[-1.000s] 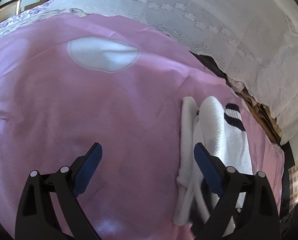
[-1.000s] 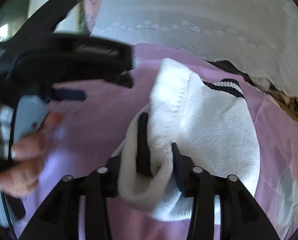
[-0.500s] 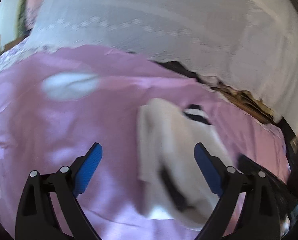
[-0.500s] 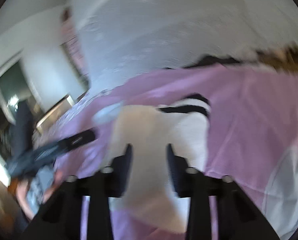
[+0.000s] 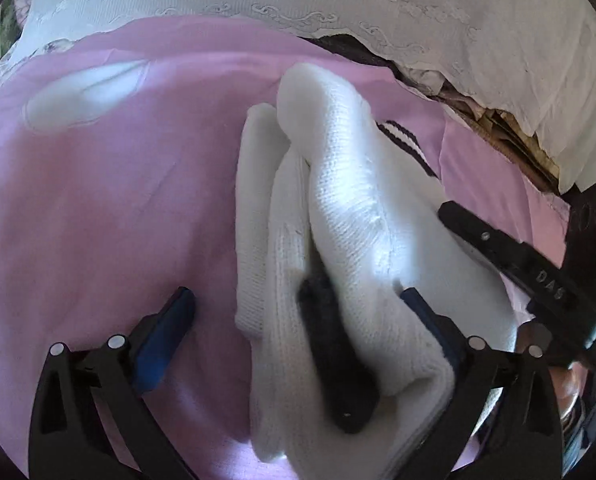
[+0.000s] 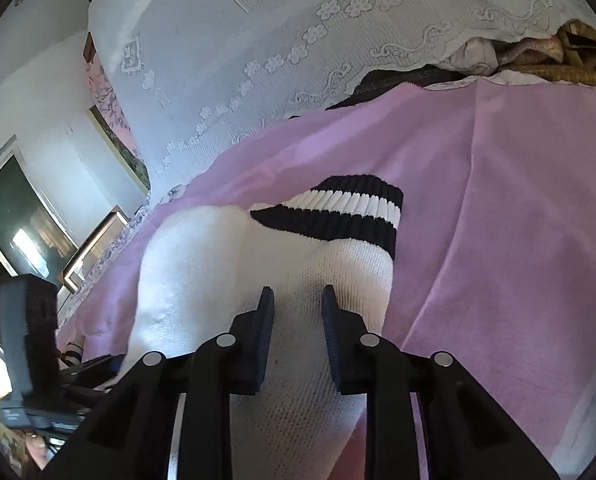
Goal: Fold small clothes
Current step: 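Lift the sweater bundle with the right gripper while the left gripper grasps it too, then carry the folded sweater with both grippers toward the stack of folded clothes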
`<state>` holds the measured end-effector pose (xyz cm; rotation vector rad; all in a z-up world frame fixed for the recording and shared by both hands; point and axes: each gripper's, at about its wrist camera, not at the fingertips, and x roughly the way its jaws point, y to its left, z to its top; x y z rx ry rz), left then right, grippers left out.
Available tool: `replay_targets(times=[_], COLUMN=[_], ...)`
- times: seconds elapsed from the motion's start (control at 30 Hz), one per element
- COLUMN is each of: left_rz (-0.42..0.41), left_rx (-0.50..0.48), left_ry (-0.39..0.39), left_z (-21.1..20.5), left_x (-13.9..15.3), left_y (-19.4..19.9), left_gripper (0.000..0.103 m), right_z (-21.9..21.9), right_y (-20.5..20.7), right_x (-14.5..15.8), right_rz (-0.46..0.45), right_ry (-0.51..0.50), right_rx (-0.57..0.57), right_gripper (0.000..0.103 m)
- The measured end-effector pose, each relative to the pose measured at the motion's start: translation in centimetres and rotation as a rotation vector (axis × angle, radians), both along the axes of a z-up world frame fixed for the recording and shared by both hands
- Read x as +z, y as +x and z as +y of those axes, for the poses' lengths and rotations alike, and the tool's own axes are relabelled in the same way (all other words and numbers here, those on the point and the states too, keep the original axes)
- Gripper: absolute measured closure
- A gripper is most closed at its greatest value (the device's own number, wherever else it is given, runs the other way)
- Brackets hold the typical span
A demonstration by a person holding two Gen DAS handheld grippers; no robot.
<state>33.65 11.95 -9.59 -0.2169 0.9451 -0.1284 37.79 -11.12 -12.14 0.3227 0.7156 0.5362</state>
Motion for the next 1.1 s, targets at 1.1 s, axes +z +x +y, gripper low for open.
replay_targets(times=[1.1], left_rz=[-0.08], left_rx=[0.042], left_ry=[0.083], left_z=[-2.9], left_x=[-0.4], left_y=[-5.1], left_gripper=[0.004], right_z=[-2.3], right_y=[-9.0], right_x=[-2.0], right_rz=[0.084], right_ry=[-0.044], right_rx=[-0.034], right_gripper=[0.041])
